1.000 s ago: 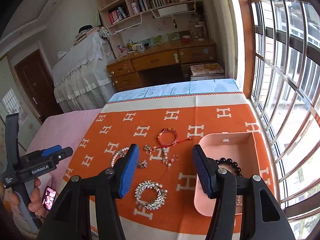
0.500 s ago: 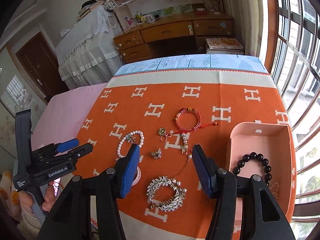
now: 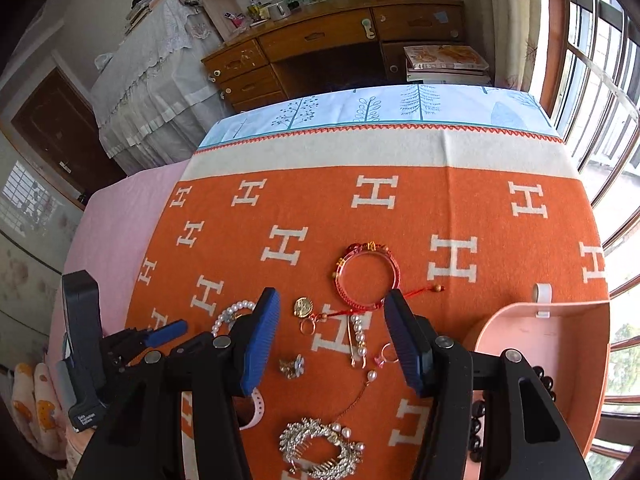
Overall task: Organize jewelry
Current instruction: 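Grasp the pearl flower bracelet with the left tool while the right tool grasps the red bangle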
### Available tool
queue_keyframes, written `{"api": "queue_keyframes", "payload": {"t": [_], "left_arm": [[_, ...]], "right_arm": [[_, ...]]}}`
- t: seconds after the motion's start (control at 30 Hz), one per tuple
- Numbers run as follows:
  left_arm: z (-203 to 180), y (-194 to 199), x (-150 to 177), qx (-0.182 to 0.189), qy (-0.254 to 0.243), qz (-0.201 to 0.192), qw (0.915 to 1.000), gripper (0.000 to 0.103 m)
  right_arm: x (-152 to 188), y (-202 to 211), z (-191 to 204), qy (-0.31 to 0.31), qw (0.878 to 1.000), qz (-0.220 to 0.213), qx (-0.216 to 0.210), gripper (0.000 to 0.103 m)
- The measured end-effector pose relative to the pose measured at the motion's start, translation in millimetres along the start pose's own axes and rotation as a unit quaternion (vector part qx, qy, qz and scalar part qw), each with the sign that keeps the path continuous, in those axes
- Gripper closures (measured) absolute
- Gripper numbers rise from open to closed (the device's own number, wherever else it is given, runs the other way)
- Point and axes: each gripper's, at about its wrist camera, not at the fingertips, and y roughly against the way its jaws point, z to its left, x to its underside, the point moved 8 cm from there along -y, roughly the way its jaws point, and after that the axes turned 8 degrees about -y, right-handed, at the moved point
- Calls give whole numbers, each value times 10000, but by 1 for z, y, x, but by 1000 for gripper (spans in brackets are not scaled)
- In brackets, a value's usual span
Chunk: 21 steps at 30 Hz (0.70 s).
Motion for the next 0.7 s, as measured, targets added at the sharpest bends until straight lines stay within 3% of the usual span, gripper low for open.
{"api": "queue_keyframes", "payload": {"t": [0.2,0.4,0.5,0.57,0.63,0.7], "left_arm": [[-3,-10,-3,-107,-75,125,9998,64],[-7,-12,-5,-251,-213,190,9993,64],[-13,-12,-8,-221,-355,184,9990,80],[-19,-11,-9,-221,-457,175,9986,98],[-23,-11,-10,-287,-471,139,9984,98],[-23,-11,-11,-226,-384,92,9990,98]], "right_arm": [[-25,-43,-17,-91,9992,275,262,55],[-25,-85,-36,-115,9963,683,501,62],[-22,-100,-42,-77,9946,811,640,68],[-21,-106,-44,51,9941,788,750,75],[-21,-107,-43,241,9929,715,917,80],[-21,-107,-42,364,9918,647,1038,95]]}}
